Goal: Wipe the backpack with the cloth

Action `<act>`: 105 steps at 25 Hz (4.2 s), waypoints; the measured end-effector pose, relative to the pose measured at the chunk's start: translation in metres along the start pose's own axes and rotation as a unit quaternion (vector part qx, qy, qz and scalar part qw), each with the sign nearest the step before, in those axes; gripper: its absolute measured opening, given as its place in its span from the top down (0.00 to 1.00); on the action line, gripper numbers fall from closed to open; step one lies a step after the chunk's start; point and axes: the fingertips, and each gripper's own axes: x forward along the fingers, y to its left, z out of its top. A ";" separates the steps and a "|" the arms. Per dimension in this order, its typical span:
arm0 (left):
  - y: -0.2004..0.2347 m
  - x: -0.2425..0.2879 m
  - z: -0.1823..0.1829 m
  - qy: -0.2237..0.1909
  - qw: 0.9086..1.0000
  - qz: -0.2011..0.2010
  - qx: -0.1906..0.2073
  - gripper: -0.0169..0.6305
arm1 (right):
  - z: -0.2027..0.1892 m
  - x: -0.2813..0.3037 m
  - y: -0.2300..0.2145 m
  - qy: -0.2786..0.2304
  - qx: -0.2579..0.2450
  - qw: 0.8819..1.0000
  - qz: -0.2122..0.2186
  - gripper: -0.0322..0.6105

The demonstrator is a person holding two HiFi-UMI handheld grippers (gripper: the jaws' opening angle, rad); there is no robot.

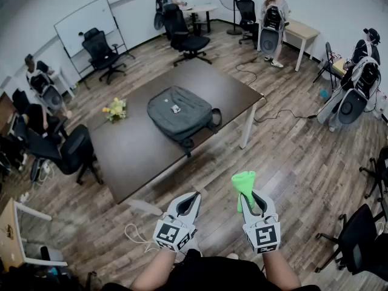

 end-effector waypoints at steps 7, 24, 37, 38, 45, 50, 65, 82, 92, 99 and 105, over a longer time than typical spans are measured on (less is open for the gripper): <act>0.021 -0.010 -0.001 0.005 1.000 0.003 -0.002 0.94 | -0.001 0.014 0.019 -0.001 -0.003 1.000 0.010 0.82; 0.120 -0.033 -0.004 0.021 0.999 -0.027 0.011 0.94 | 0.020 0.095 0.069 -0.006 0.024 0.999 -0.024 0.81; 0.190 0.008 -0.014 0.044 0.999 -0.005 -0.003 0.94 | 0.021 0.177 0.052 0.016 0.008 1.000 -0.010 0.81; 0.193 0.016 -0.014 0.046 0.999 -0.004 -0.001 0.94 | 0.021 0.184 0.046 0.016 0.010 1.000 -0.008 0.81; 0.228 0.081 -0.006 0.048 0.999 0.014 0.004 0.94 | 0.017 0.246 0.001 0.020 0.024 0.999 0.011 0.81; 0.249 0.129 -0.003 0.056 0.998 0.030 0.011 0.94 | 0.016 0.286 -0.029 0.021 0.022 0.999 0.035 0.81; 0.296 0.160 -0.004 0.074 0.991 0.109 -0.001 0.94 | 0.011 0.372 -0.042 0.016 0.032 0.992 0.123 0.81; 0.432 0.132 -0.003 0.036 0.983 0.178 -0.038 0.94 | 0.048 0.504 0.041 0.035 -0.031 0.979 0.201 0.81; 0.466 0.122 -0.034 0.051 0.977 0.195 -0.068 0.94 | 0.058 0.569 0.080 0.045 -0.063 0.967 0.243 0.81; 0.484 0.123 -0.043 0.062 0.966 0.239 -0.082 0.94 | 0.031 0.609 0.083 0.082 -0.063 0.955 0.277 0.81; 0.509 0.121 -0.030 0.060 0.952 0.289 -0.084 0.94 | 0.010 0.643 0.088 0.108 -0.069 0.944 0.305 0.81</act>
